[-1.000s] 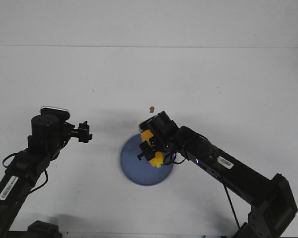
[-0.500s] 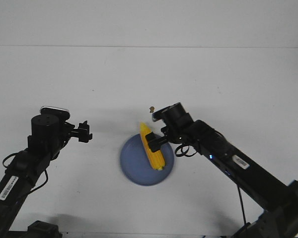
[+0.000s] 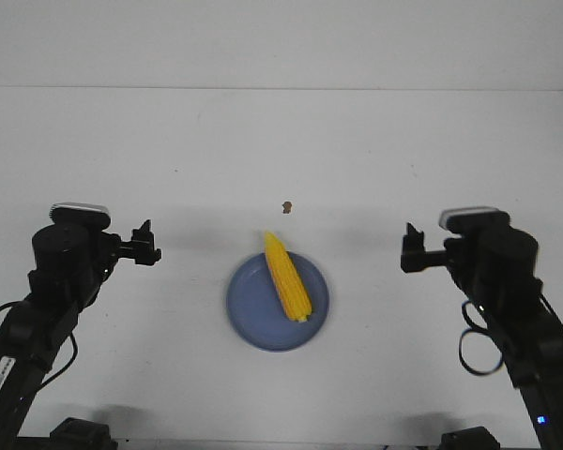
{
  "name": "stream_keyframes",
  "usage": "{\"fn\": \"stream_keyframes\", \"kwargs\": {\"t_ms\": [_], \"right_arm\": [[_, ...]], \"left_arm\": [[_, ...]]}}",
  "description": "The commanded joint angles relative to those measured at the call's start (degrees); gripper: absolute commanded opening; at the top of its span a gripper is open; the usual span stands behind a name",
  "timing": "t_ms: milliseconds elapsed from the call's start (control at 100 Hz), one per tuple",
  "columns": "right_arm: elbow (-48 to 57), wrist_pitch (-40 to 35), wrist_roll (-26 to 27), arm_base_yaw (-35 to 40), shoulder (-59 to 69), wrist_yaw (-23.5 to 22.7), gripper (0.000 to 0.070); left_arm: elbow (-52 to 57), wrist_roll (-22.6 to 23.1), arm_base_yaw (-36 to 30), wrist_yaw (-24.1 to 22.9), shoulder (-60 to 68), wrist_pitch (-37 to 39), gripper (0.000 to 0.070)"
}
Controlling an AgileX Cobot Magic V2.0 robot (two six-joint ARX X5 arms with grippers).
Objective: Place corn on plate with both arms
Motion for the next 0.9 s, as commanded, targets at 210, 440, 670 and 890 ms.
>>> {"fn": "stream_keyframes", "kwargs": {"t_ms": [210, 440, 670, 890], "right_arm": [[-16.0, 2.2, -1.6, -6.6, -23.4, -0.1, 0.0644], [-22.0, 1.4, -1.6, -6.8, -35.6, 0.0, 0.0644], [-22.0, 1.8, -1.6, -6.8, -38.9, 0.4, 0.0549], [-22.0, 2.1, -1.6, -6.8, -38.9, 1.5, 0.0022]], "left_arm": [[-3.8, -1.8, 0.2, -0.1, -9.8, 0.8, 0.0493], [-16.8, -3.3, 0.2, -0.1, -22.3, 1.4, 0.0493], [-20.3, -3.3, 0.2, -0.1, -31.6, 0.0, 0.0418], [-20.3, -3.3, 0.2, -0.1, -34.9, 0.0, 0.0004]]}}
